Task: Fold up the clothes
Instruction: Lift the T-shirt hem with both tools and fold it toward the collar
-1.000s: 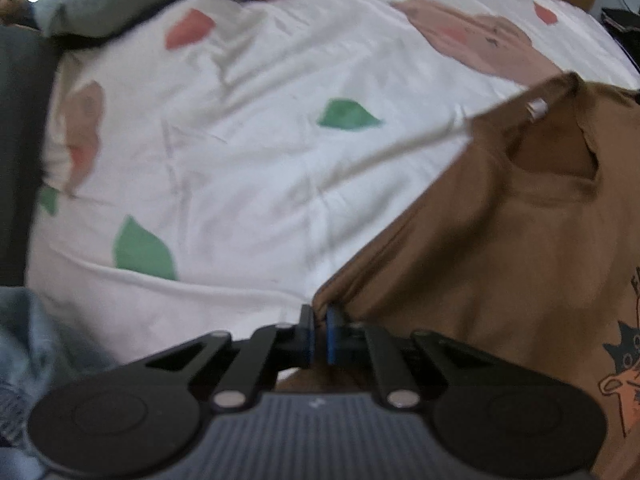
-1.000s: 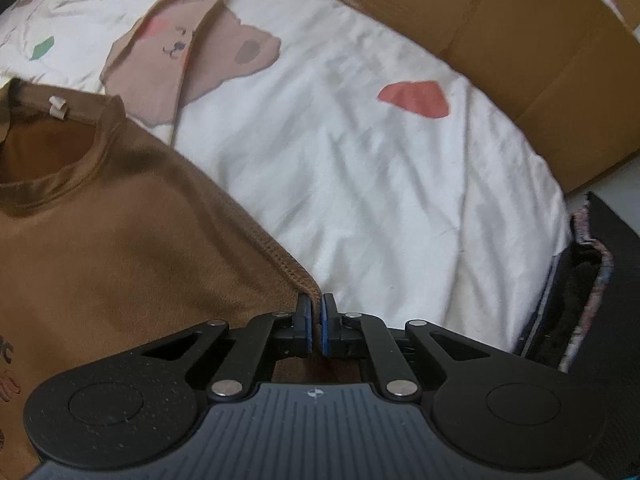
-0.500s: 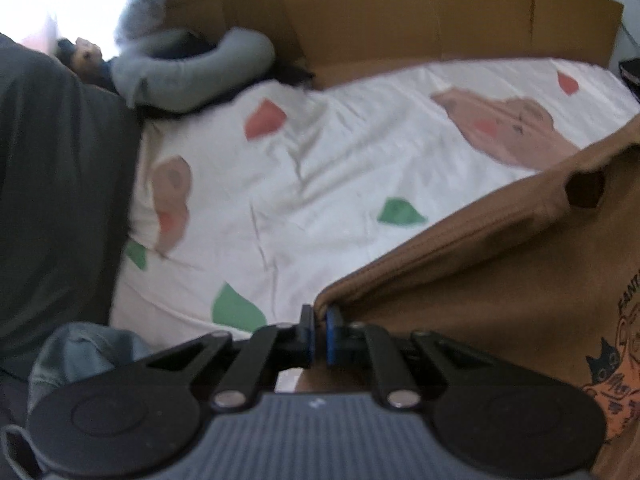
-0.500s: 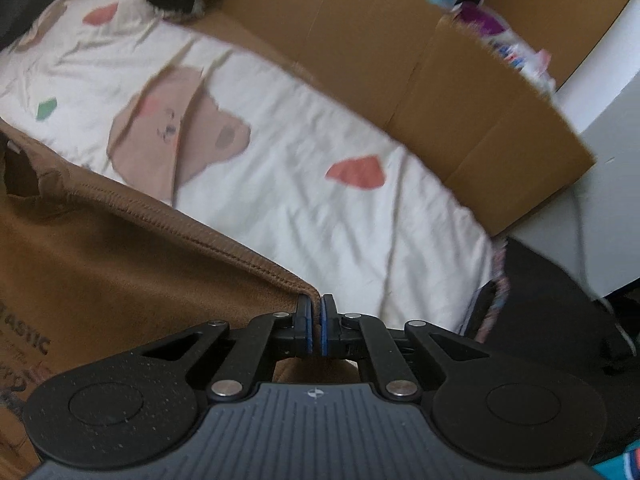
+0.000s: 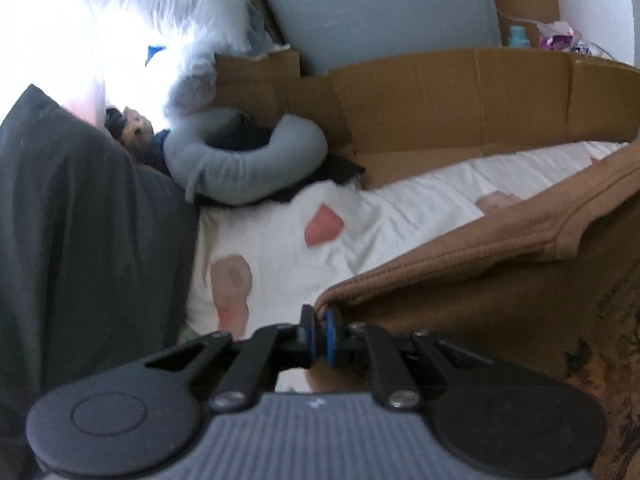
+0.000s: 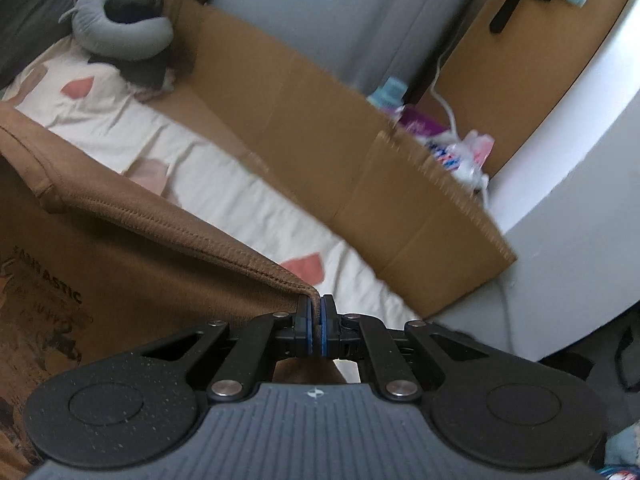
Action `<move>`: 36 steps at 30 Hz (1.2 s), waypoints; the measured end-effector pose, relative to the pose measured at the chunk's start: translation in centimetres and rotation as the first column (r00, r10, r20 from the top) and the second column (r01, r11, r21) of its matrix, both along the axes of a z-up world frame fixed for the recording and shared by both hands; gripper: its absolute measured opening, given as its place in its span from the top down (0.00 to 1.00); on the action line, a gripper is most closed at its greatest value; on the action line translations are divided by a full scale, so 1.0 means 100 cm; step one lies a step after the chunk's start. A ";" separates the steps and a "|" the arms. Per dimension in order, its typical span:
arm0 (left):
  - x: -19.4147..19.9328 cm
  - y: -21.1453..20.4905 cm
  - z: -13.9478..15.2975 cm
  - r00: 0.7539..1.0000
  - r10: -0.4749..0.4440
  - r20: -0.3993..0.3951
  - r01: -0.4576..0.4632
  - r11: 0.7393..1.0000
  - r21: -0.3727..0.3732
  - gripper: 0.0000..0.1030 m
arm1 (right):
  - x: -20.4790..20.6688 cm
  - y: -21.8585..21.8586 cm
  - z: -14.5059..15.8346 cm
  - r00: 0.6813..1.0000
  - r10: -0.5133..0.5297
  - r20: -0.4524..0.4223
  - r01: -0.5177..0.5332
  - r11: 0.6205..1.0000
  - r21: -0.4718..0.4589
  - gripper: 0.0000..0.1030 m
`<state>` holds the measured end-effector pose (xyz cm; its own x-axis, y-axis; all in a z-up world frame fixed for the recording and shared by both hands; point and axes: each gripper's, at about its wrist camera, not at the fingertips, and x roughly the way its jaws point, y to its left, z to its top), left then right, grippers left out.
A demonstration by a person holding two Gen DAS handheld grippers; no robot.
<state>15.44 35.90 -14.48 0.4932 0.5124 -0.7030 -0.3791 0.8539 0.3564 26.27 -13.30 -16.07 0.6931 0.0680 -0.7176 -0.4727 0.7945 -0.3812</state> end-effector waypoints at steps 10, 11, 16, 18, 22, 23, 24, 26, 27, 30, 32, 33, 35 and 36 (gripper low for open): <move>0.022 0.021 0.013 0.999 0.022 0.038 -0.023 0.999 0.036 0.95 | 0.035 0.016 0.028 0.998 -0.019 0.062 0.020 1.000 -0.009 0.98; 0.023 0.024 0.013 0.999 0.022 0.039 -0.024 0.999 0.039 0.95 | 0.039 0.018 0.028 0.998 -0.019 0.066 0.020 1.000 -0.012 0.98; 0.036 0.035 0.010 0.999 0.034 0.038 -0.036 0.998 0.059 0.95 | 0.057 0.028 0.030 0.997 -0.015 0.081 0.016 1.000 -0.019 0.98; 0.043 0.041 0.008 0.999 0.039 0.037 -0.041 0.997 0.064 0.95 | 0.065 0.031 0.029 0.996 -0.012 0.085 0.014 1.000 -0.021 0.98; 0.056 0.051 -0.002 0.999 0.050 0.021 -0.051 0.997 0.064 0.95 | 0.080 0.035 0.022 0.996 -0.005 0.084 0.007 1.000 -0.026 0.98; 0.059 0.054 -0.005 0.998 0.053 0.017 -0.054 0.996 0.064 0.95 | 0.085 0.037 0.019 0.997 -0.003 0.082 0.005 1.000 -0.027 0.98; 0.063 0.057 -0.010 0.998 0.056 0.010 -0.057 0.996 0.062 0.95 | 0.090 0.038 0.016 0.997 -0.001 0.079 0.003 1.000 -0.028 0.98; 0.069 0.065 -0.022 0.998 0.063 -0.005 -0.062 0.996 0.058 0.95 | 0.099 0.043 0.009 0.997 0.007 0.074 -0.005 0.999 -0.035 0.98; 0.072 0.068 -0.028 0.998 0.066 -0.013 -0.065 0.996 0.056 0.95 | 0.104 0.046 0.004 0.998 0.013 0.070 -0.010 0.999 -0.041 0.98; 0.081 0.079 -0.049 0.997 0.071 -0.018 -0.070 0.995 0.067 0.95 | 0.119 0.055 -0.015 0.998 0.029 0.053 -0.026 0.998 -0.061 0.98; 0.090 0.085 -0.063 0.997 0.076 -0.032 -0.074 0.995 0.061 0.95 | 0.132 0.061 -0.029 0.999 0.035 0.037 -0.032 0.997 -0.072 0.98; 0.094 0.089 -0.070 0.996 0.080 -0.039 -0.078 0.995 0.057 0.95 | 0.138 0.063 -0.036 0.999 0.036 0.028 -0.034 0.996 -0.077 0.98; 0.105 0.095 -0.084 0.995 0.090 -0.052 -0.088 0.995 0.050 0.95 | 0.150 0.068 -0.050 0.999 0.040 0.009 -0.039 0.996 -0.084 0.98; 0.110 0.098 -0.091 0.994 0.096 -0.060 -0.093 0.994 0.050 0.95 | 0.156 0.071 -0.057 0.999 0.042 0.000 -0.042 0.995 -0.086 0.98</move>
<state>26.46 45.72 -23.54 0.3968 0.5878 -0.7050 -0.4334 0.7971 0.4206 41.91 -6.21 -21.76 0.6923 0.0353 -0.7208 -0.5045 0.7378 -0.4485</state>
